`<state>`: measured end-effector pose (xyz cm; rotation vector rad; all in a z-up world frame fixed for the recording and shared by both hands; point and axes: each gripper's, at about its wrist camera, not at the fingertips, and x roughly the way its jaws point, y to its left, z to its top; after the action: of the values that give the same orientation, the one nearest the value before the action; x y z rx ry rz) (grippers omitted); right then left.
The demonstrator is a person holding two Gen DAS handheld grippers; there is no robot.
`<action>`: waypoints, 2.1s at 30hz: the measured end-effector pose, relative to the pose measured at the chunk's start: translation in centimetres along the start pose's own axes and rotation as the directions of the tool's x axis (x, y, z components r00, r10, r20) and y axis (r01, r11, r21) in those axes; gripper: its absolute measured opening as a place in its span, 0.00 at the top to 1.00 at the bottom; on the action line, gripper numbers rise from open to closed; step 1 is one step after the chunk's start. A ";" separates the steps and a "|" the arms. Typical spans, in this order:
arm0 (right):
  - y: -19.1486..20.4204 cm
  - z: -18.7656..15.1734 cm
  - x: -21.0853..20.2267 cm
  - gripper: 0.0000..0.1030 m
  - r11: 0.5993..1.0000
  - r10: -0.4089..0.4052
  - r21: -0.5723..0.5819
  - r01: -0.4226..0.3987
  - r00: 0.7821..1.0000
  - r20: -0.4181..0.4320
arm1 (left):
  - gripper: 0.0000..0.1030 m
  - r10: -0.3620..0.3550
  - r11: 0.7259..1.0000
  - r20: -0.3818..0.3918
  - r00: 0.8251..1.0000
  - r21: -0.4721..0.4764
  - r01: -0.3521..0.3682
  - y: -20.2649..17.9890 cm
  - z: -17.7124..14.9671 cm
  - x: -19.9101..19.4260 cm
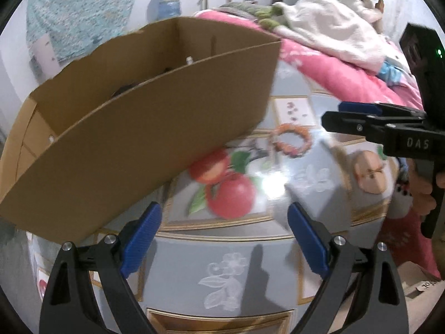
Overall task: Organize jewelry
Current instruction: 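Close the right tool on the pink bead bracelet, then lift the pink bracelet with the right tool and carry it over the box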
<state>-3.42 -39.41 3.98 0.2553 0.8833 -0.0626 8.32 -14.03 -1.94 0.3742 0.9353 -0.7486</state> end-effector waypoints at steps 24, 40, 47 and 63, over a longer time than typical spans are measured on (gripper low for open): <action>4.9 -1.6 4.7 0.93 0.989 0.065 -0.125 -0.076 0.993 -0.097 | 0.08 0.106 0.974 -0.119 0.987 -0.186 -0.127 5.8 -3.7 0.9; 9.3 -2.4 5.4 0.92 0.970 0.167 -0.153 -0.189 0.975 -0.145 | 0.05 0.182 0.936 -0.144 0.973 -0.277 -0.216 8.1 -5.6 -0.8; 8.8 -2.4 5.2 0.92 0.973 0.159 -0.145 -0.178 0.978 -0.138 | 0.05 0.180 0.933 -0.165 0.970 -0.284 -0.222 7.6 -4.9 -0.3; 8.6 -1.7 5.4 0.92 0.974 0.154 -0.138 -0.178 0.973 -0.170 | 0.04 0.192 0.922 -0.177 0.965 -0.304 -0.239 8.1 -5.0 -0.4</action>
<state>0.12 -30.36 0.48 0.1925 1.0160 0.1834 11.07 -5.27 -4.56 0.2386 1.1133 -0.3589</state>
